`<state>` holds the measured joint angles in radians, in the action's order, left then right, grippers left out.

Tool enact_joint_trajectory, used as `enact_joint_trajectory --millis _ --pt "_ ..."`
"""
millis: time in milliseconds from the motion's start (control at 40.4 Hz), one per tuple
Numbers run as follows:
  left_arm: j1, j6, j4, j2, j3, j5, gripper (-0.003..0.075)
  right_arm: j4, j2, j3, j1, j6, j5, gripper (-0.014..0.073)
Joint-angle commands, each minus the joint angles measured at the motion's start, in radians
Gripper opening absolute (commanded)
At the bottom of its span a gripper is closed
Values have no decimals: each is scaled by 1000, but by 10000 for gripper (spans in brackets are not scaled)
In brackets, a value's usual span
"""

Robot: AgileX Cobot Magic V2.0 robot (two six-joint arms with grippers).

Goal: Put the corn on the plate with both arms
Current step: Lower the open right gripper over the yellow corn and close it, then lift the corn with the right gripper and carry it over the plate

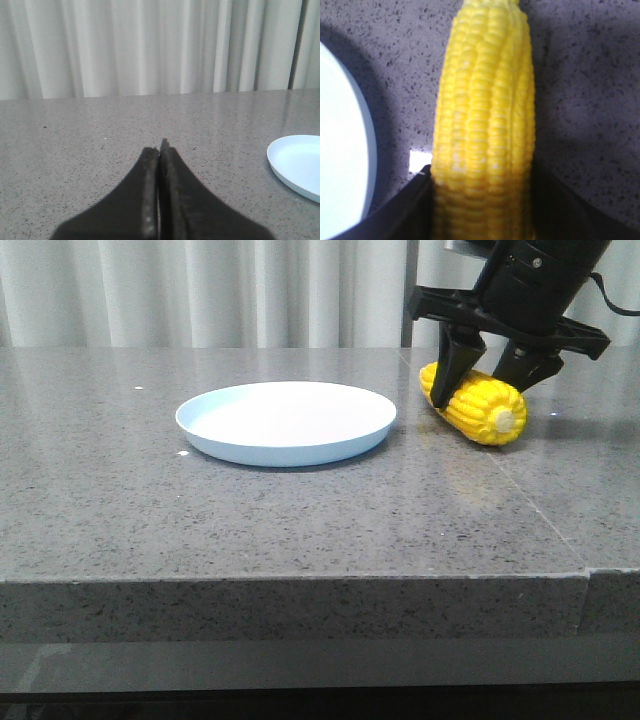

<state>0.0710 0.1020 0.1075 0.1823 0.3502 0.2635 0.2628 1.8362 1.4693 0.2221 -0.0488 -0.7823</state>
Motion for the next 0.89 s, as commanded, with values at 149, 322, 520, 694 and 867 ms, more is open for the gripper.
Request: enact_joint_trajectory --millis 149,322,520,694,867 --pt "0 7 2 10 26 -84 -20 -5 -109 77 14 -44 -27 114" --pt "0 7 2 10 26 -84 -20 -148 -116 156 101 -186 -68 113" --pt "0 7 2 10 26 -84 -20 -253 -86 231 258 -355 -67 113" --pt "0 7 2 10 26 -84 -20 -253 -26 266 335 -463 -18 113" --pt "0 7 2 10 26 -84 -20 -240 35 291 365 -492 0 113"
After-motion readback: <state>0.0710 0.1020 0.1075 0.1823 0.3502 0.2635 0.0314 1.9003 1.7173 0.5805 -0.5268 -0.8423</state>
